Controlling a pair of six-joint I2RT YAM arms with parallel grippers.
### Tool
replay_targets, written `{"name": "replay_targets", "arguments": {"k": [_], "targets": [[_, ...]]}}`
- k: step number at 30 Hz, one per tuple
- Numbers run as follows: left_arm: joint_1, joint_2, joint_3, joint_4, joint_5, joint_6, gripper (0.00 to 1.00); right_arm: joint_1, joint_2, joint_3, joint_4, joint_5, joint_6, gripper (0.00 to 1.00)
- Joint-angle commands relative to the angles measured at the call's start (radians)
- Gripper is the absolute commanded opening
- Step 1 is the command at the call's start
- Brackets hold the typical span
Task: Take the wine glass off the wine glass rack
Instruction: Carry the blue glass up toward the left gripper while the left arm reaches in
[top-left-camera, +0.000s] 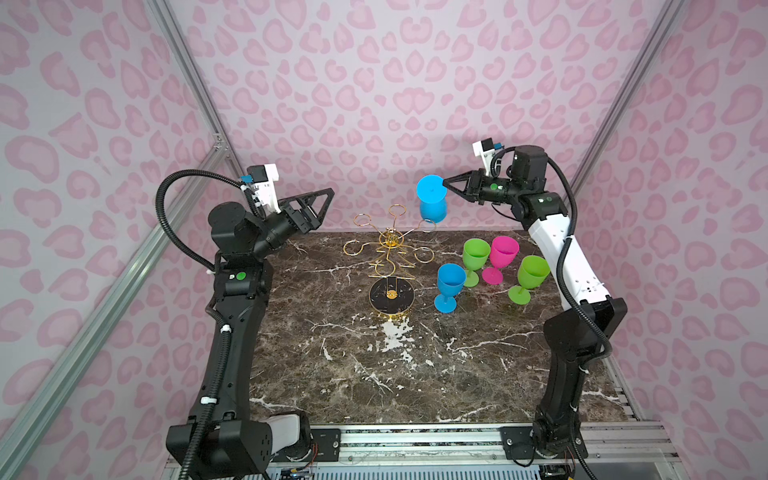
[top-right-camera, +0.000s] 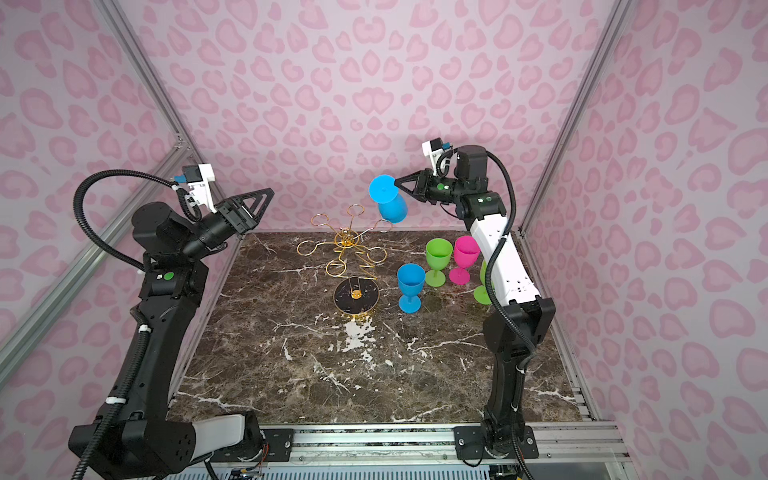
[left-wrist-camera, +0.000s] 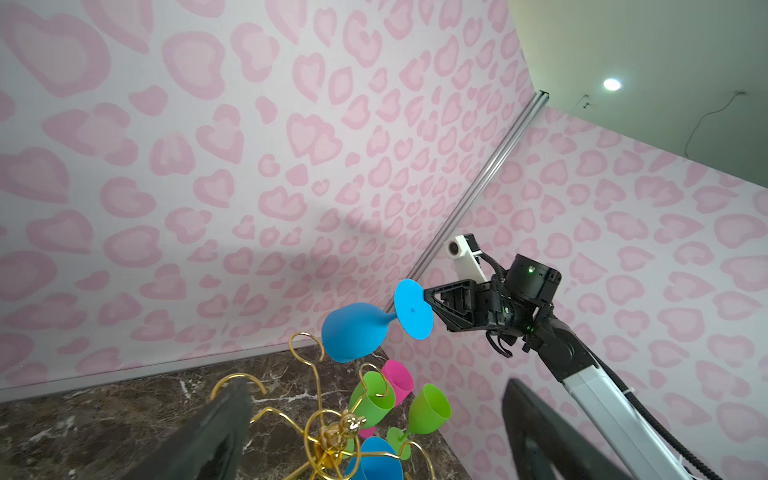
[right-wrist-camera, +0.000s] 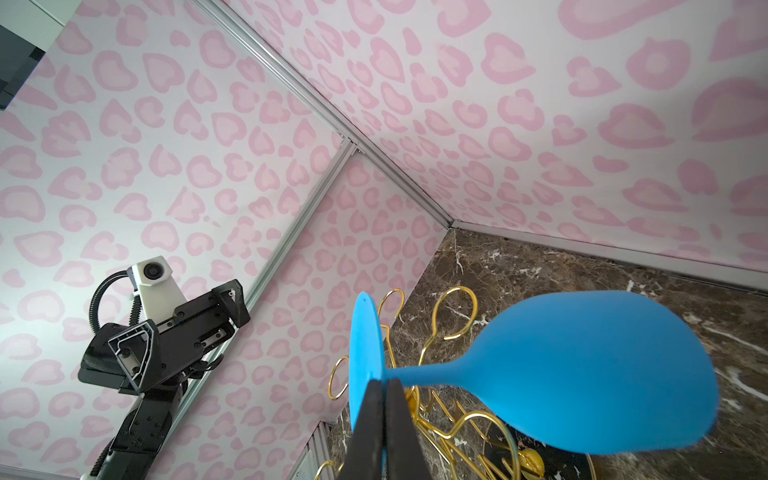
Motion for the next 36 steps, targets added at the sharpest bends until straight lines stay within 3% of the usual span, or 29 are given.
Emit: {"name": "replay_targets", "arguments": {"k": [1, 15, 19, 36], "targets": [[-0.062, 0.018, 0.033, -0.012, 0.051, -0.011, 0.94, -0.008, -0.023, 0.006, -0.009, 0.012, -0.030, 0.00], [-0.315, 0.124, 0.112, 0.017, 0.035, -0.029, 0.89, -0.021, -0.187, -0.012, -0.108, 0.027, -0.103, 0.00], [-0.354, 0.160, 0.152, 0.019, 0.053, -0.031, 0.82, -0.015, -0.247, -0.079, -0.071, 0.009, -0.086, 0.00], [-0.465, 0.281, 0.272, 0.051, 0.047, -0.037, 0.75, 0.086, -0.398, -0.192, -0.118, 0.067, -0.152, 0.00]]}}
